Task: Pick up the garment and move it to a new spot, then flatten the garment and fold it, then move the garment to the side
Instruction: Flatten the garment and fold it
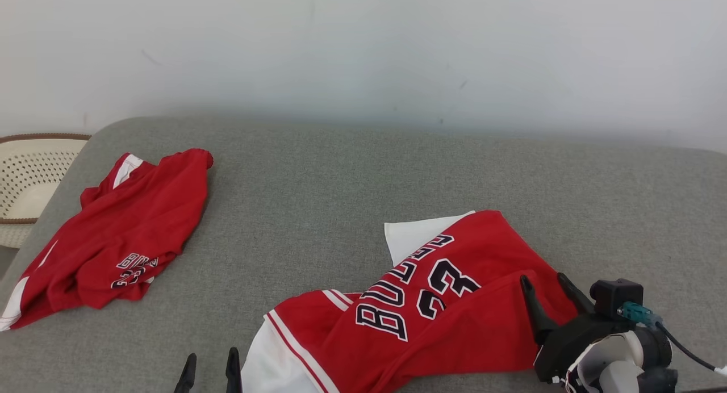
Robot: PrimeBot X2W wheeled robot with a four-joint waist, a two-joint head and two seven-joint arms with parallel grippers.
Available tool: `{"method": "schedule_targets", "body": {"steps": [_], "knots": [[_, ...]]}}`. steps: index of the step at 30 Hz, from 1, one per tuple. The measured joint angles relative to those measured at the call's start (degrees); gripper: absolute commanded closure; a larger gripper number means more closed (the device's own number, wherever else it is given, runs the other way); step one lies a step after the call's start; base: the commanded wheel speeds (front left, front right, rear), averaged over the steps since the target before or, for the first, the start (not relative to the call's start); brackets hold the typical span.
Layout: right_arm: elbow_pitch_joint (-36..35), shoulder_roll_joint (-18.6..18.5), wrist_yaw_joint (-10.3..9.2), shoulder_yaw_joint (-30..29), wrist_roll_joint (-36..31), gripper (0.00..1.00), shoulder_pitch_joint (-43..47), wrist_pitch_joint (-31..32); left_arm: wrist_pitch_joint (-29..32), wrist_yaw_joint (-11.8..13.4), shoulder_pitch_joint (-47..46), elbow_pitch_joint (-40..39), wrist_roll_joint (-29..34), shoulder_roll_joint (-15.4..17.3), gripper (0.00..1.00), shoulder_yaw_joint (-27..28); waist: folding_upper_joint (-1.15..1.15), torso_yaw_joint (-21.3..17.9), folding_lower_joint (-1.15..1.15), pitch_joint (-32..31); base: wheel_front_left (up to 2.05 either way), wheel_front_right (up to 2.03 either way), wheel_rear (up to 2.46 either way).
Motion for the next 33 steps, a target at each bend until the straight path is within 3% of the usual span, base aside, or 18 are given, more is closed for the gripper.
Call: {"method": "schedule_targets", "body": {"steps": [11,12,13,14,16,27,33], "knots": [[10.4,-0.6,0.00,3.8,4.3,0.00,-6.2,2.0,0.0,0.1,-0.2,0.2,-0.3,0.0,0.00,-0.1,0.00,1.8,0.01,0.9,0.00,0.00,0.00],[11.2,-0.6,0.00,4.2,4.5,0.04,-6.6,2.2,0.0,0.2,-0.2,0.2,-0.4,0.0,0.00,-0.2,0.00,1.9,0.01,1.1,0.00,0.00,0.00],[11.9,-0.5,0.00,4.5,4.9,0.18,-6.9,2.2,0.0,0.2,-0.3,0.2,-0.4,0.0,0.00,-0.2,0.00,2.0,0.01,1.2,0.00,0.00,0.00],[12.6,-0.5,0.01,4.9,5.3,0.51,-7.3,1.9,0.0,0.2,-0.3,0.2,-0.4,0.0,0.00,-0.2,0.00,2.1,0.01,1.3,0.00,0.00,0.00],[13.6,-0.6,0.01,5.6,5.9,1.00,-8.3,1.6,0.0,0.2,-0.3,0.2,-0.6,0.0,0.00,-0.2,0.00,2.2,0.01,1.5,0.00,0.00,0.00],[13.5,-1.4,0.00,8.5,9.7,1.00,-9.3,-3.4,0.0,0.4,-0.3,0.4,-0.8,0.0,0.00,0.1,0.00,1.4,0.00,1.2,0.00,0.00,0.00],[4.5,-4.0,0.01,10.5,16.1,1.00,-4.1,-4.4,0.0,0.3,0.2,0.7,-0.8,0.0,0.00,0.5,0.00,-0.3,0.00,0.5,0.00,0.00,0.00]]}}
